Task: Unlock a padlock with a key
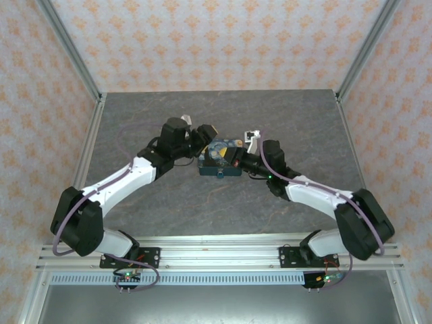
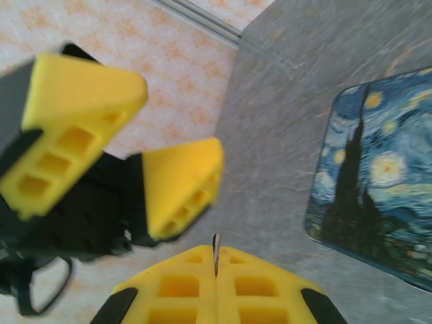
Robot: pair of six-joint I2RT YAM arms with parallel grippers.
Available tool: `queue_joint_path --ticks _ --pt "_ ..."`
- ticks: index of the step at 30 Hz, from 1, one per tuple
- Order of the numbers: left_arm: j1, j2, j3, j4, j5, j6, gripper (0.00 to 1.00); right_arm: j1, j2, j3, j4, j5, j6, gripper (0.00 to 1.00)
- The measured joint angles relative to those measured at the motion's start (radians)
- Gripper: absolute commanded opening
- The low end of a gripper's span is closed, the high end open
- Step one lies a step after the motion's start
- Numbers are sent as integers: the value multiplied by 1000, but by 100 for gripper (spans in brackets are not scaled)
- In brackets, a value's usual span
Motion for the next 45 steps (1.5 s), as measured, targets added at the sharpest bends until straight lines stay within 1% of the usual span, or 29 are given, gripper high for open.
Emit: queue_joint_path --ticks 4,8,12,18,25,34,45 --pt "11 2 110 -171 26 37 62 0 -50 29 -169 57 -164 0" --pt "11 19 183 -275 80 41 59 5 -64 32 -275 128 -311 0" --pt "11 57 204 -334 134 22 55 44 -74 32 -315 199 -434 0" --pt "7 127 234 -402 172 -8 49 128 -101 32 -318 299 -570 0" --pt "-23 170 262 -414 188 -31 46 144 -102 32 -318 359 -637 0" --pt "-56 222 281 -414 205 -54 42 145 -108 37 -318 377 -653 0" --pt "-76 250 299 -413 210 -59 29 146 -108 40 -317 378 -659 0"
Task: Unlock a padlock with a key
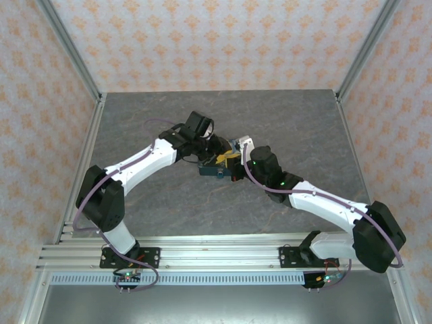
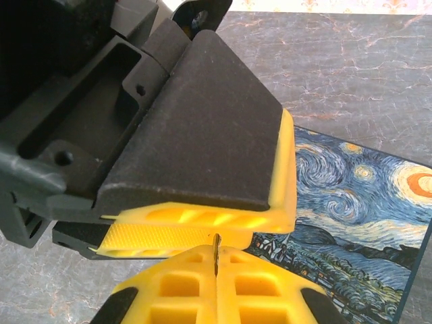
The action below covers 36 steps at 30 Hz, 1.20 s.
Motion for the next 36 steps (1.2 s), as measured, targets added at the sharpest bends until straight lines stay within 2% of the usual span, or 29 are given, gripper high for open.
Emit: queue_joint_path --ticks 3,8,13,17,18,20,21,24,28,31,36 --pt "-1 0 0 0 0 -4 22 0 0 0 0 3 0 0" --pt "-7 3 0 0 0 -5 15 0 0 0 4 11 0 0" --pt "-7 10 0 0 -2 -9 1 0 0 0 3 22 0 0" --pt "-8 18 0 2 -1 -15 0 0 2 0 -2 27 0 0" --pt "-9 18 0 3 -1 -16 0 0 2 0 -2 29 1 9" --pt "-9 18 0 9 -1 -15 0 0 2 0 -2 35 12 36" --pt "-11 18 0 13 -2 -13 0 0 1 0 -2 42 19 43" --pt "-11 18 0 18 -18 16 0 -10 -26 -2 -18 52 52 55" --pt "-3 10 -14 53 -50 74 0 -42 -136 -24 -21 20 136 58" --pt "10 -17 -39 80 -86 134 0 -92 -231 -51 -18 -7 260 58" --pt "21 -120 -111 191 -163 245 0 -120 -258 -91 38 -40 505 57"
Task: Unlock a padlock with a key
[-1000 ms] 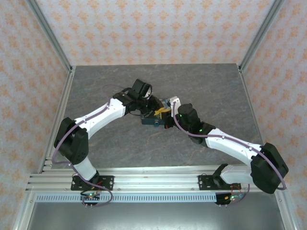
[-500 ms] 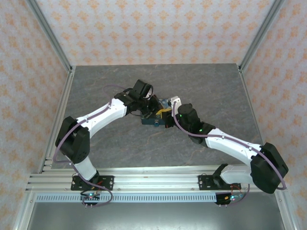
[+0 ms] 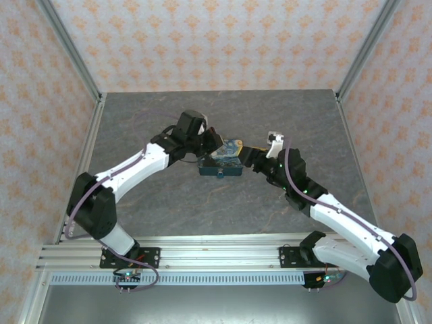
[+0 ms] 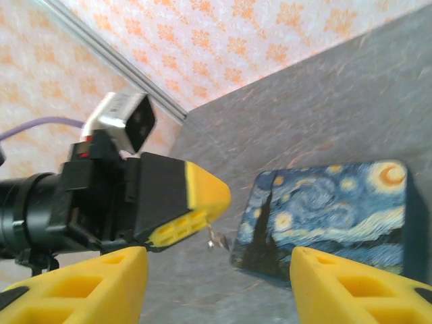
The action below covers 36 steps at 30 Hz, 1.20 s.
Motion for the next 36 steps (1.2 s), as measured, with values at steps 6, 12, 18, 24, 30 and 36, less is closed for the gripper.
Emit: queue_joint_path --ticks 6,12,18,24,30,36 --pt "0 -126 -122 190 -95 98 0 -17 131 -40 205 -45 323 55" --pt "0 -206 -274 372 -206 111 0 -27 286 -50 457 -56 600 55" --pt "0 -226 -352 476 -296 79 0 -14 347 -47 598 -40 773 59" --pt "-1 -225 -357 512 -317 29 0 21 365 8 603 -42 780 53" --pt "-1 -214 -308 476 -280 -5 0 11 307 71 427 -81 512 44" --pt "-1 -174 -207 404 -192 -29 0 2 283 78 275 -148 175 41"
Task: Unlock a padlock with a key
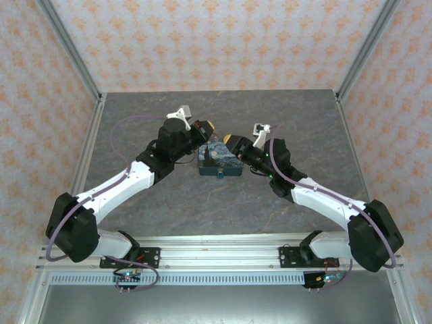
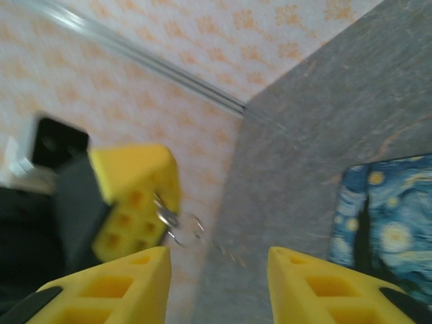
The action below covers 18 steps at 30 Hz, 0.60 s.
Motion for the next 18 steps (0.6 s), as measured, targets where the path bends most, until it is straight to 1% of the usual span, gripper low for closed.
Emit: queue_joint_path --ticks 3,7,18 --pt "0 21 35 -35 40 -10 0 0 0 0 -47 -34 -104 40" --pt "0 37 49 -71 74 -23 0 0 0 1 -68 -66 -180 40" --pt "0 69 53 -117 113 -29 0 0 2 18 -79 -76 -246 34"
